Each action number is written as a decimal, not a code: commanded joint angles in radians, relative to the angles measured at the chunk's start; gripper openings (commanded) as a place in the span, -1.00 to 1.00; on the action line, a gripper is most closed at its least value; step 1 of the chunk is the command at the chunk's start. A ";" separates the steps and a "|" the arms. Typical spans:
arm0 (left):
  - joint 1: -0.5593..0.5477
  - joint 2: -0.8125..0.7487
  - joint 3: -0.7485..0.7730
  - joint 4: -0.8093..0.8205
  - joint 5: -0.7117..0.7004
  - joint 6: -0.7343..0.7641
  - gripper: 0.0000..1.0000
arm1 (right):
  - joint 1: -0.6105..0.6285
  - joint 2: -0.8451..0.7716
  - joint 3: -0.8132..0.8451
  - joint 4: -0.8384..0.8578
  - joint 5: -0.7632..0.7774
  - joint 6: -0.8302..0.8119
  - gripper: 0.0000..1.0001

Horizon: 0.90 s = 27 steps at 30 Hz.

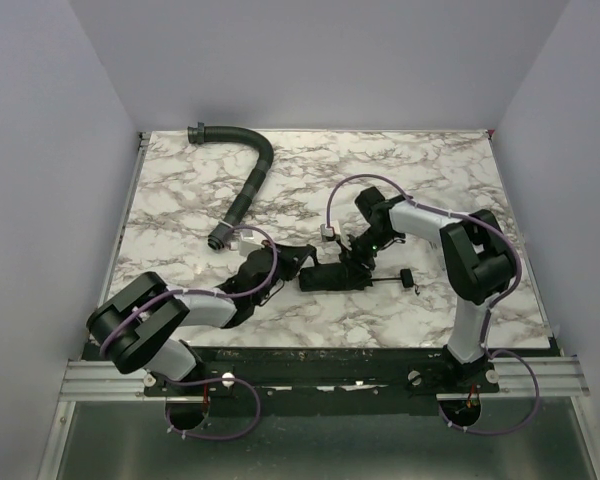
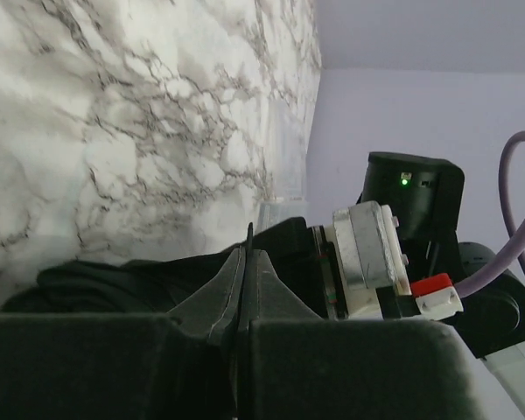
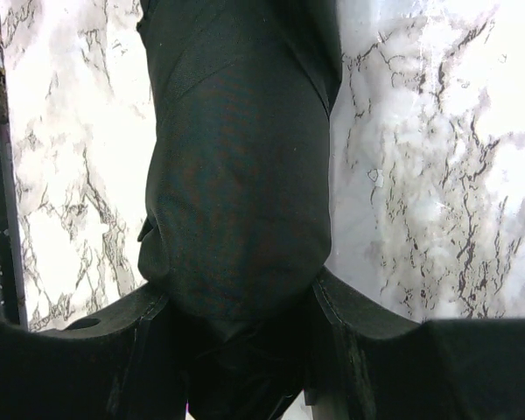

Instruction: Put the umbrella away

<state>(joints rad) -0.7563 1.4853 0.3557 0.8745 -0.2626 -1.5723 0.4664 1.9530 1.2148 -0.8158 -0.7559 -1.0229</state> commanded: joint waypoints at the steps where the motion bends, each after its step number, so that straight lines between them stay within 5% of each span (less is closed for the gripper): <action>1: -0.078 -0.059 0.064 -0.223 -0.092 -0.135 -1.00 | 0.014 0.105 -0.109 0.119 0.315 -0.042 -0.73; 9: -0.155 -0.019 0.217 -0.564 -0.130 -0.344 -1.00 | 0.064 -0.009 -0.248 0.277 0.362 -0.018 -0.74; 23: -0.278 -0.094 0.198 -0.669 -0.164 -0.476 -1.00 | 0.067 -0.037 -0.298 0.323 0.389 -0.005 -0.73; 27: -0.292 -0.117 0.194 -0.690 -0.169 -0.490 -0.87 | 0.067 -0.035 -0.297 0.321 0.391 -0.005 -0.73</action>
<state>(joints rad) -1.0298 1.4082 0.5632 0.2283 -0.4023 -2.0090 0.5213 1.7859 1.0027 -0.5545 -0.6498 -1.0023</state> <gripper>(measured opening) 0.054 0.459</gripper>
